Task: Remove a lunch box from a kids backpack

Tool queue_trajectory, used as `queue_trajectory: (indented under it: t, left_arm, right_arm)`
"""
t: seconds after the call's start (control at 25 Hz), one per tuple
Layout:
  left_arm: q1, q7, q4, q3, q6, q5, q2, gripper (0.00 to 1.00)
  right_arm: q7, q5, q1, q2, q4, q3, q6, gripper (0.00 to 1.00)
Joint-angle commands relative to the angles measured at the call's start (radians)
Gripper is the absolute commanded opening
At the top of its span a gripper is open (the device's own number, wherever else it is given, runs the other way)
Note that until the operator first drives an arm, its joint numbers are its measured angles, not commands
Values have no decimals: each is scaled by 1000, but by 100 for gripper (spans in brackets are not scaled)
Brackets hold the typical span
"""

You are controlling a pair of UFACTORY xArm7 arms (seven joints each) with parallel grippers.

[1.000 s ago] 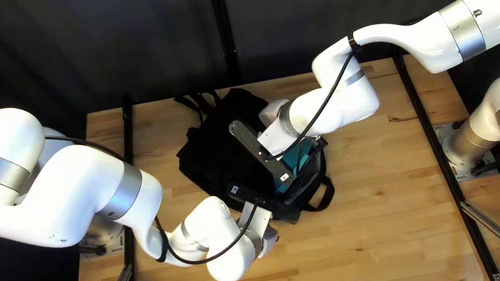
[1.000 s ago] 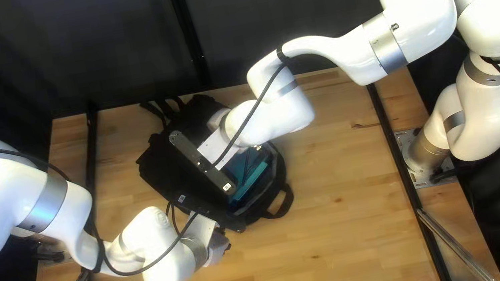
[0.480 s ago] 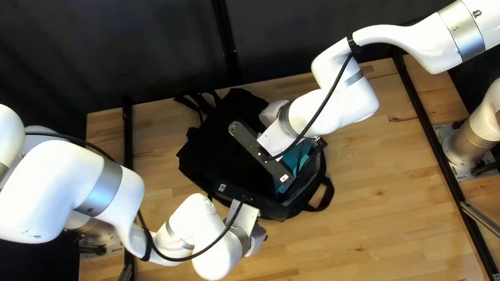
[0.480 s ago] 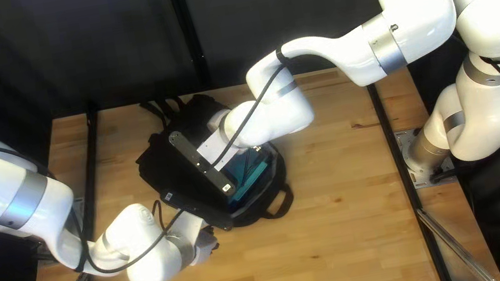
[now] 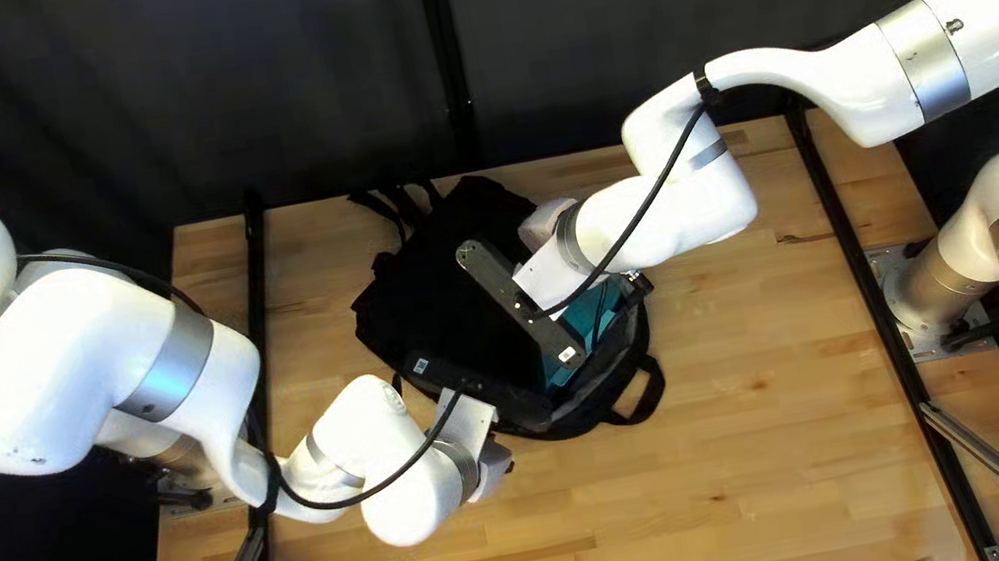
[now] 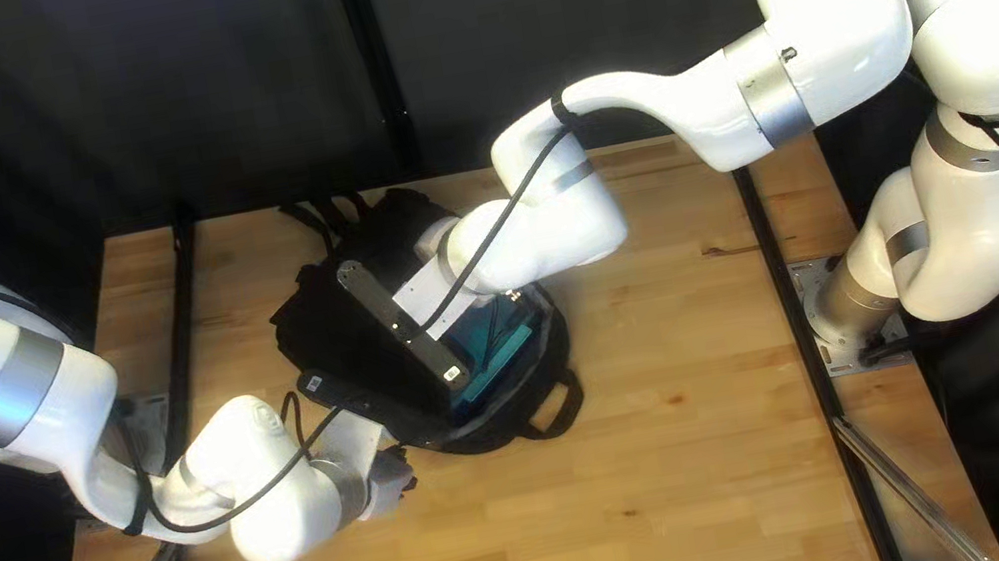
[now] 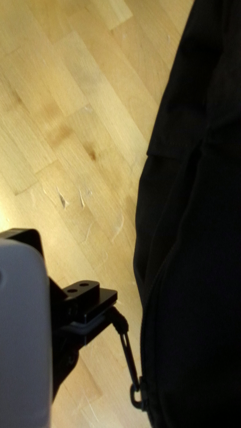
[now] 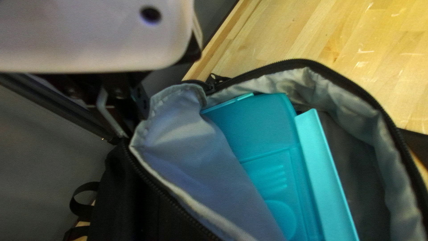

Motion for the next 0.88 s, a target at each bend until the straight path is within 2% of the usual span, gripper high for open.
queue_trajectory:
  t: [0.04,0.88]
  left_arm:
    - [0,16,-19,0,19,-20,-30,0]
    - [2,-23,-87,0,22,5,-87,0]
  right_arm:
    - [2,1,1,-1,-1,1,1,0]
    - [12,7,3,-8,-8,3,9,0]
